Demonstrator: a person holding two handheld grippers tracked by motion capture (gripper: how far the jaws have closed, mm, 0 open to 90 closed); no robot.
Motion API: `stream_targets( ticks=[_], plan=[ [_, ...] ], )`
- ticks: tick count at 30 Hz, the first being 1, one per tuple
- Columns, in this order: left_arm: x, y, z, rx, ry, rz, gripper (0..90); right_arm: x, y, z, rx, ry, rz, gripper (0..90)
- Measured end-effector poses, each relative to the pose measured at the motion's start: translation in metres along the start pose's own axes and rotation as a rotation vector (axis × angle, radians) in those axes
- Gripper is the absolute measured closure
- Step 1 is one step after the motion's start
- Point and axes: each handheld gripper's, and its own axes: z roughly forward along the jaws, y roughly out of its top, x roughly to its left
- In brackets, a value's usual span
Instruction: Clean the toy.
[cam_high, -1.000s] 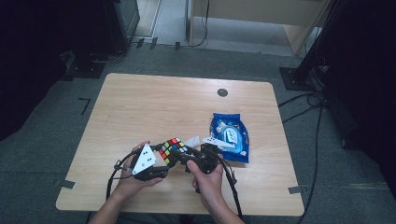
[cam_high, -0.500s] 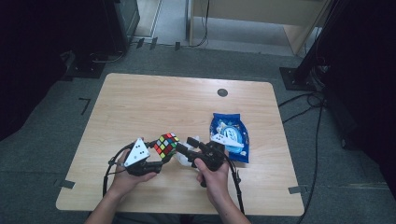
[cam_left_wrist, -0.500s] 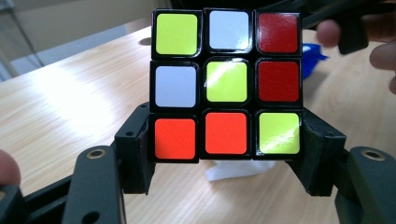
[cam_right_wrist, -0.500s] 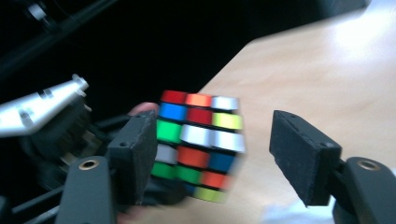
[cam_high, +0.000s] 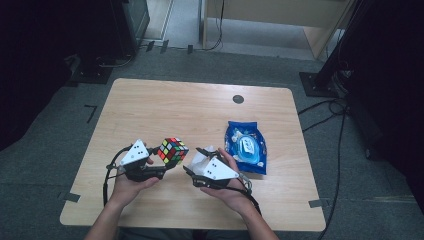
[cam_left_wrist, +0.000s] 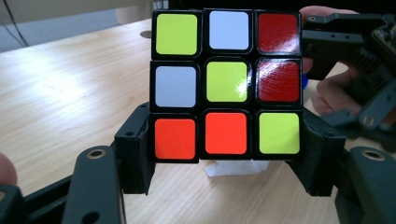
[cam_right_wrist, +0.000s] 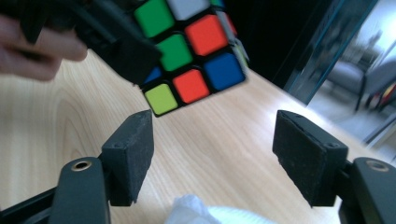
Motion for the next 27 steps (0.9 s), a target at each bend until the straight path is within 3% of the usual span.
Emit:
stream_targets(
  ticks=[8,14,19,20,23,25,27],
  plan=[
    [-0.006,0.005,0.007,0.051,-0.065,-0.04,34.1,0.018,-0.002,0.006,0.0,-0.067,-0.28,26.0],
    [-0.012,0.006,0.014,0.078,-0.086,-0.044,34.0,0.028,-0.001,0.009,-0.012,-0.156,-0.375,32.8],
    [-0.014,0.008,0.014,0.053,-0.079,-0.09,33.8,0.029,0.0,0.007,-0.021,-0.163,-0.227,34.9],
    [-0.014,0.009,0.014,0.042,-0.076,-0.104,33.6,0.028,0.0,0.008,-0.02,-0.154,-0.175,35.0],
    [-0.011,0.01,0.01,-0.011,-0.071,-0.143,31.3,0.027,-0.002,0.01,-0.022,-0.124,0.05,35.0],
    [-0.008,0.011,0.006,-0.051,-0.066,-0.165,27.2,0.026,-0.005,0.012,-0.019,-0.12,0.145,35.0],
    [-0.005,0.01,0.0,-0.081,-0.051,-0.167,24.9,0.022,-0.006,0.012,-0.02,-0.115,0.202,35.0]
  ],
)
